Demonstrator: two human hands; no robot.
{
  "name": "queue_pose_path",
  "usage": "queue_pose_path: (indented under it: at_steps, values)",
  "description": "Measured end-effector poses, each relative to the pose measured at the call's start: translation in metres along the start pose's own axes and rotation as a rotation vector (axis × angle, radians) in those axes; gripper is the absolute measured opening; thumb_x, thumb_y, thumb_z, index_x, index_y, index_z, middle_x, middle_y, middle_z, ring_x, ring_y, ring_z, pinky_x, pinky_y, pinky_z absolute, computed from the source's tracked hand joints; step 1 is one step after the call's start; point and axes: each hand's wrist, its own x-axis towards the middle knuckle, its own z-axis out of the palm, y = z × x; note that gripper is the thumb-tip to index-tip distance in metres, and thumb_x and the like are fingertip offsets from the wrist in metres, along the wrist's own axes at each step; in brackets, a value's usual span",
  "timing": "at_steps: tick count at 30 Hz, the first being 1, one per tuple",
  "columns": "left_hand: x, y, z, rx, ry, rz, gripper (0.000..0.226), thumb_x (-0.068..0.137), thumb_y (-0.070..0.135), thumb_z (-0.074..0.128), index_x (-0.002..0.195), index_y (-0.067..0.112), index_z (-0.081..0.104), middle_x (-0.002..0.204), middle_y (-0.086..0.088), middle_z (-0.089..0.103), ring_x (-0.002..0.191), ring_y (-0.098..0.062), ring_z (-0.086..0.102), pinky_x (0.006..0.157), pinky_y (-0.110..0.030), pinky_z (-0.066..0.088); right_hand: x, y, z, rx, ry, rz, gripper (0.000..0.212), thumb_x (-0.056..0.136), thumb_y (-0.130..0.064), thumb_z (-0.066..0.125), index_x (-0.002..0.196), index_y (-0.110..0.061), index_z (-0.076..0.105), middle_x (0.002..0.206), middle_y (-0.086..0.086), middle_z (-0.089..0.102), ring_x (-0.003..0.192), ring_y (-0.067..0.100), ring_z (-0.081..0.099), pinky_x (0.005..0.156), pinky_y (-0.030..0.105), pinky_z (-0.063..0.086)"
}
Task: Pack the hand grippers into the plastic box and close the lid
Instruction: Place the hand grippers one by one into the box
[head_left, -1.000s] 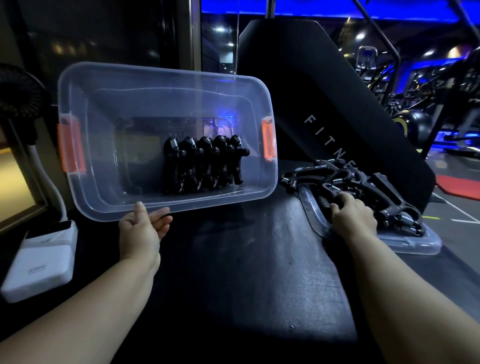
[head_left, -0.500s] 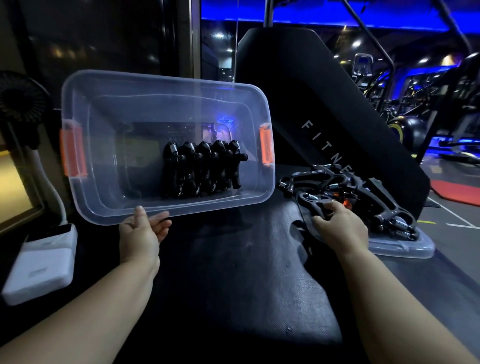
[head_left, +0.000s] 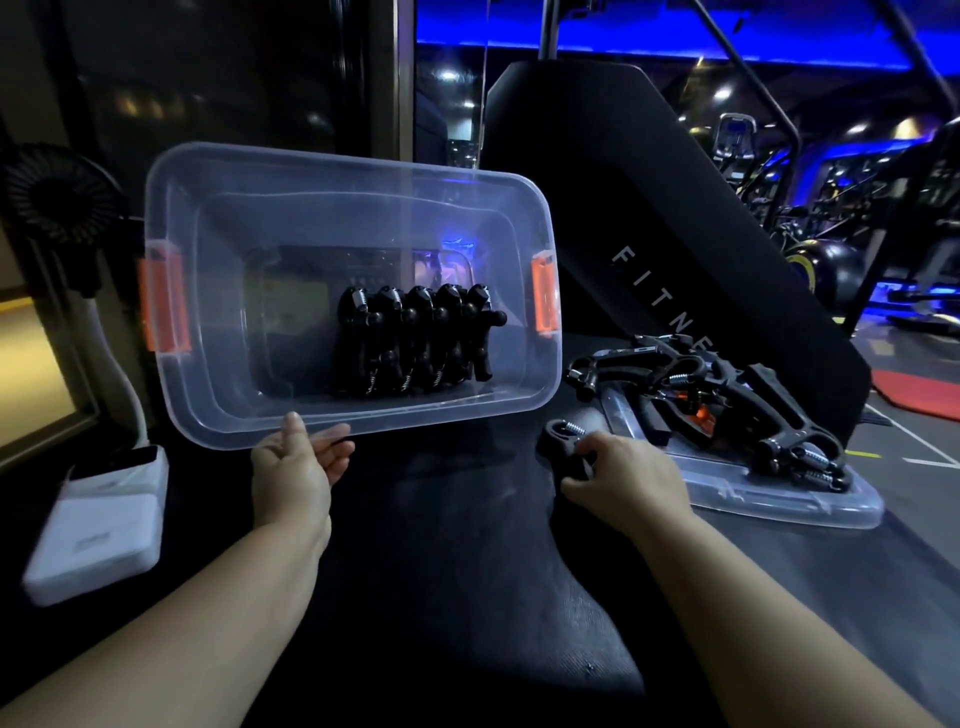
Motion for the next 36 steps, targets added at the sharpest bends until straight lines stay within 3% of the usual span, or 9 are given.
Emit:
queue_pose_path:
  at_steps: [5,11,17,24,27,32,36]
  values:
    - [0.003,-0.002,0.001,-0.002,0.001,-0.004,0.029,0.103,0.037,0.033,0.086,0.019,0.049,0.082,-0.003,0.070,0.060,-0.010,0.064,0.059,-0.023,0.050,-0.001,-0.003,0.003,-0.008,0.000,-0.053,0.031,0.073,-0.049,0.061,0.096,-0.029,0.065,0.093,-0.002,0.068,0.093,0.023,0.061,0.065,0.028,0.039]
    - [0.000,0.000,0.000,-0.003,-0.006,0.003,0.032,0.103,0.037,0.033,0.083,0.018,0.050,0.081,-0.003,0.070,0.057,-0.007,0.064,0.060,-0.024,0.050,0.006,0.010,-0.003,0.081,0.061,0.022,0.032,0.082,-0.057,0.057,0.089,-0.028,0.069,0.089,-0.003,0.068,0.091,0.022,0.062,0.066,0.028,0.042]
    - [-0.003,0.004,0.001,0.003,-0.007,0.006,0.035,0.103,0.035,0.033,0.079,0.017,0.051,0.081,-0.004,0.069,0.055,-0.007,0.062,0.060,-0.024,0.049,0.013,0.035,-0.003,0.057,-0.091,0.070,0.027,0.089,-0.042,0.054,0.110,-0.031,0.067,0.115,0.003,0.065,0.105,0.024,0.060,0.083,0.031,0.048]
    - [-0.003,0.004,0.001,0.005,-0.013,0.004,0.037,0.103,0.035,0.033,0.078,0.015,0.053,0.062,0.007,0.071,0.050,-0.003,0.063,0.061,-0.024,0.050,0.008,0.031,-0.005,-0.020,-0.230,0.026,0.041,0.084,-0.036,0.058,0.125,-0.030,0.053,0.121,0.004,0.063,0.112,0.024,0.058,0.088,0.031,0.047]
    - [-0.003,0.004,0.000,0.003,-0.010,0.000,0.037,0.103,0.035,0.033,0.078,0.015,0.052,0.067,0.003,0.072,0.051,-0.004,0.063,0.061,-0.024,0.050,0.007,0.036,-0.007,0.045,-0.290,-0.019,0.048,0.080,-0.032,0.063,0.127,-0.030,0.049,0.121,0.005,0.061,0.111,0.024,0.058,0.089,0.032,0.047]
    - [-0.008,0.007,0.002,-0.005,0.003,0.007,0.033,0.103,0.034,0.033,0.079,0.018,0.049,0.082,-0.005,0.068,0.062,-0.013,0.062,0.064,-0.025,0.049,0.007,0.035,-0.007,0.133,-0.280,-0.049,0.050,0.071,-0.029,0.070,0.118,-0.036,0.055,0.103,-0.003,0.065,0.094,0.017,0.062,0.081,0.029,0.051]
    - [-0.007,0.007,0.001,-0.007,0.004,0.012,0.032,0.103,0.035,0.034,0.080,0.018,0.049,0.066,0.003,0.071,0.061,-0.011,0.063,0.063,-0.025,0.050,0.005,0.030,-0.012,0.258,-0.191,-0.041,0.037,0.070,-0.024,0.075,0.104,-0.032,0.066,0.083,-0.010,0.064,0.068,0.007,0.059,0.060,0.017,0.046]
